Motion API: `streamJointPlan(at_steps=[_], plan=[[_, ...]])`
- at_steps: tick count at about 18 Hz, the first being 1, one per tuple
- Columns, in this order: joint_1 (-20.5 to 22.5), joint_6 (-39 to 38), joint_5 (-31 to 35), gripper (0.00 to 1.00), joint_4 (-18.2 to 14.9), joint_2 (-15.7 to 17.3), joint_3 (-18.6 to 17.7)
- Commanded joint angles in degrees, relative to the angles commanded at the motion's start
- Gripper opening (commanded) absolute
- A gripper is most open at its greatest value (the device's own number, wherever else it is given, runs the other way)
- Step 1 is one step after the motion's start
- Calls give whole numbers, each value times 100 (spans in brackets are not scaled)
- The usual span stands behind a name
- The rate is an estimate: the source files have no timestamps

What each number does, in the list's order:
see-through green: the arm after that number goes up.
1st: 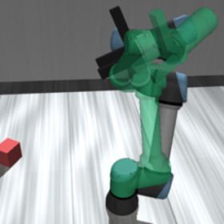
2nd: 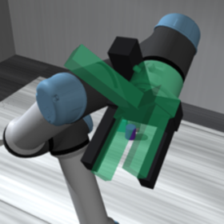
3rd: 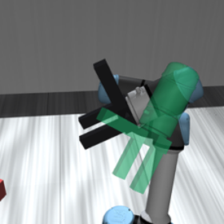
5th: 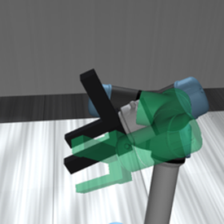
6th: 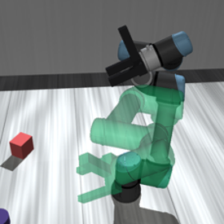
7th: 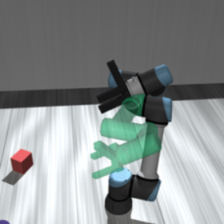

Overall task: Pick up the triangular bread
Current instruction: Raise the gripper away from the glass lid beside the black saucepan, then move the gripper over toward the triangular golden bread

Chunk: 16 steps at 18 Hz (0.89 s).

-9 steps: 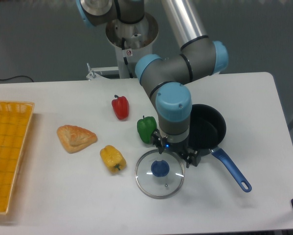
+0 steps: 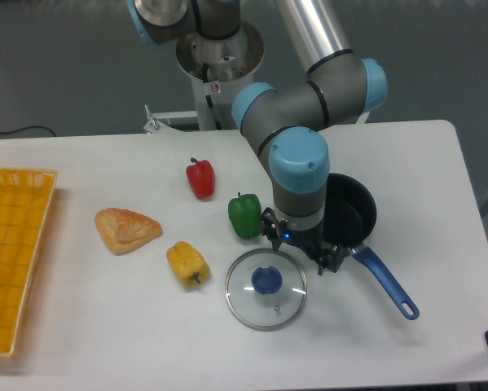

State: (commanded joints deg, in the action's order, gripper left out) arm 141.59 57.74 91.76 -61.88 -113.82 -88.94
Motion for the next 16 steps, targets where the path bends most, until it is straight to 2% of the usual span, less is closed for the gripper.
streamJointPlan(at_steps=[4, 7, 12, 16], plan=[[-193, -131, 26, 100, -18, -26, -176], [-342, -973, -44, 100, -18, 0, -238], [-1255, -1887, -27, 100, 0, -87, -370], [-1801, -1969, -18, 100, 9, -105, -423]])
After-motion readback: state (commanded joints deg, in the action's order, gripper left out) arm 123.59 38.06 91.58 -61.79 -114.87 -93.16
